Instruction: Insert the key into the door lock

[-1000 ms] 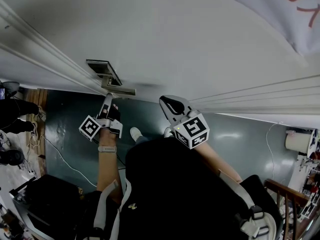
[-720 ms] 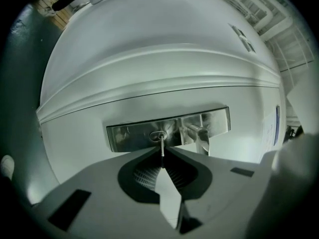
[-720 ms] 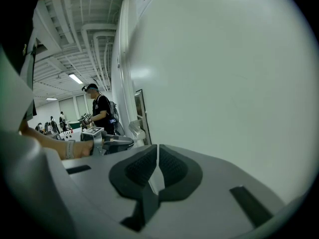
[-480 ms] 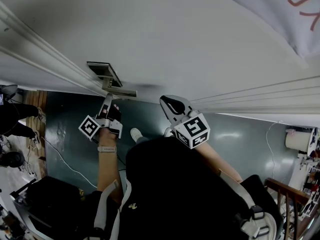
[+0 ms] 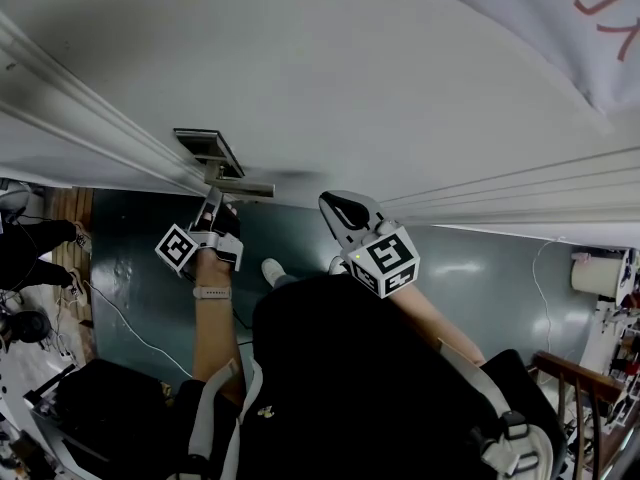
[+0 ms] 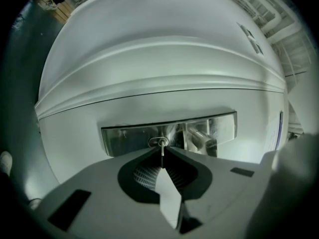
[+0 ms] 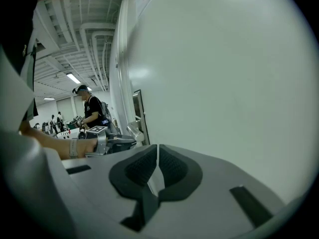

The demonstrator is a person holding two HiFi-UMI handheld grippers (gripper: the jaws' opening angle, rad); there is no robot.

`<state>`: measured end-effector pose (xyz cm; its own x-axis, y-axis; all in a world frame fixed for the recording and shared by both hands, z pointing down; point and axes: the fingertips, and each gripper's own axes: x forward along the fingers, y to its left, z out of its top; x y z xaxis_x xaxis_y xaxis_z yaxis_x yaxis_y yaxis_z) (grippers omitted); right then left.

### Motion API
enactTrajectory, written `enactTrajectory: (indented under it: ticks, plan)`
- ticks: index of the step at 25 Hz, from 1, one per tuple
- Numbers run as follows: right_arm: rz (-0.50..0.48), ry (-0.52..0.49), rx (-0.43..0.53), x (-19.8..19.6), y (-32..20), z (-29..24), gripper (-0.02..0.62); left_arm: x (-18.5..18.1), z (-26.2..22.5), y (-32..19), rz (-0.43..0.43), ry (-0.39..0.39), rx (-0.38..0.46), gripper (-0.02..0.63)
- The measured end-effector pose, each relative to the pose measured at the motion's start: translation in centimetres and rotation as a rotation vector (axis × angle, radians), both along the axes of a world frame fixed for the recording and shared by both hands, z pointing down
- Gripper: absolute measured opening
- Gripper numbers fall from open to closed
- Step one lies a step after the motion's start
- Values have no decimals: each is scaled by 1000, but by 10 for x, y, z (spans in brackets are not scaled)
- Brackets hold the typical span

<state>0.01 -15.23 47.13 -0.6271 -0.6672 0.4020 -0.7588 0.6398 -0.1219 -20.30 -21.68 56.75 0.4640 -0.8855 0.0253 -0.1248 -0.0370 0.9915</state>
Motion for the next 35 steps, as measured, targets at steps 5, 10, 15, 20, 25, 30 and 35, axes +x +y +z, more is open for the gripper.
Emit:
enactTrajectory:
  ticks: [5,10,15,20,25,30,35]
  plan:
    - [17,-3,1,3,0,-1,25,0,1,-3,4,27,4,28]
    - [19,-6,1,3,1,-1,25,1,1,-3,15,15,10,28]
    - [-3,-13,5,2,2,-5,25,1,-3,-1,0,12,8,29]
    - [-43,-18,5,-5,1,-7,25,-1,-2,4,-31,13,-4,29]
    - [-90,-23,8,-9,1,-7,25,-1,1,18,-46,14,-13,28]
    - [-150,-30,10,-17,5,-10,25,0,-5,39,-51,-9,0,9]
    - [-214,-44,9,-27,9,-11,25,4,-21,63,-46,-73,53,9]
